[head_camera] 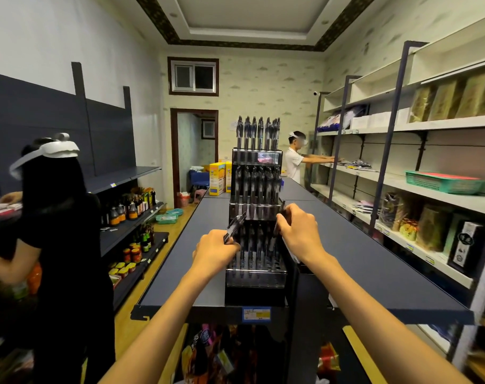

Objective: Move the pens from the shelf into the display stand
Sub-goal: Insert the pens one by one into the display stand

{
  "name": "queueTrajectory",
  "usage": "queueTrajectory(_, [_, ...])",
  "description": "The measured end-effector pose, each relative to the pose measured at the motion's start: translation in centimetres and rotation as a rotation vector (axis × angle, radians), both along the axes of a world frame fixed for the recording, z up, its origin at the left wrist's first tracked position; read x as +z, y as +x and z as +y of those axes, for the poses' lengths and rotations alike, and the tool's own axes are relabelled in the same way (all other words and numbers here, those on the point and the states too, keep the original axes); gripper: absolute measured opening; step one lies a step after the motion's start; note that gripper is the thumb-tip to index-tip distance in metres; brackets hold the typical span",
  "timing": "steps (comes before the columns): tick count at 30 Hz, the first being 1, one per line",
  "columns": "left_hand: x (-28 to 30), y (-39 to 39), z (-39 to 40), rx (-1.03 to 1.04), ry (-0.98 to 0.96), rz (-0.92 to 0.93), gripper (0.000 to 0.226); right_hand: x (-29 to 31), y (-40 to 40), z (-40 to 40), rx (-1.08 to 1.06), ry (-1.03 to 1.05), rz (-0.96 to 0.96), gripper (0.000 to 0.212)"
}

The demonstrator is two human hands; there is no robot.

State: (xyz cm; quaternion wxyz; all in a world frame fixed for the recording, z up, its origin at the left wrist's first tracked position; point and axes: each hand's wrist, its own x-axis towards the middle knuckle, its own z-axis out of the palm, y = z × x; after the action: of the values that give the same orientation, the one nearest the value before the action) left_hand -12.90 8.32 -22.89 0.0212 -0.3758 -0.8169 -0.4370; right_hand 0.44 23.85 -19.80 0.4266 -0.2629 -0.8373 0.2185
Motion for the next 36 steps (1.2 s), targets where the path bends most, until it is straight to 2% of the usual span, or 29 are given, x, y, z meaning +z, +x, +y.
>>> queueTrajectory(9, [-0.4,0.1,-0.2,-0.041,-0.021,0.055,0.038,-1.1,-0.7,0.1,-0.022,0.066,-0.121,0.023])
queueTrajectory(15, [-0.3,-0.2,-0.1,-0.064,-0.001,0.032,0.039,-2.4,-1.1,-0.3,-0.065,0.102,-0.336,0.025])
queueTrajectory(20, [-0.7,-0.1,0.3,-0.122,0.004,-0.016,0.034,-2.4,-0.7,-0.5,-0.116,0.075,-0.342,0.027])
queueTrajectory(22, [-0.7,-0.1,0.4,-0.124,-0.006,-0.016,0.031,-1.7,-0.4,-0.7,-0.140,0.090,-0.295,0.025])
queueTrajectory(24, [-0.7,0.0,0.7,-0.114,-0.013,-0.009,0.029,-0.9,-0.2,-1.2,-0.085,0.018,-0.180,0.017])
queueTrajectory(27, [-0.4,0.2,1.3,-0.027,-0.067,0.053,0.024,0.4,-0.2,-2.3,0.189,-0.296,-0.037,0.017])
queueTrajectory(29, [-0.2,0.5,1.6,0.026,-0.098,0.111,0.016,0.8,-0.3,-3.0,0.313,-0.433,-0.009,0.024])
queueTrajectory(32, [-0.1,1.0,2.2,0.051,-0.137,0.171,0.018,0.7,-0.7,-3.5,0.308,-0.419,0.017,0.036])
queueTrajectory(36, [0.0,1.2,2.5,0.042,-0.147,0.241,0.023,0.2,-1.0,-3.4,0.267,-0.399,0.048,0.027])
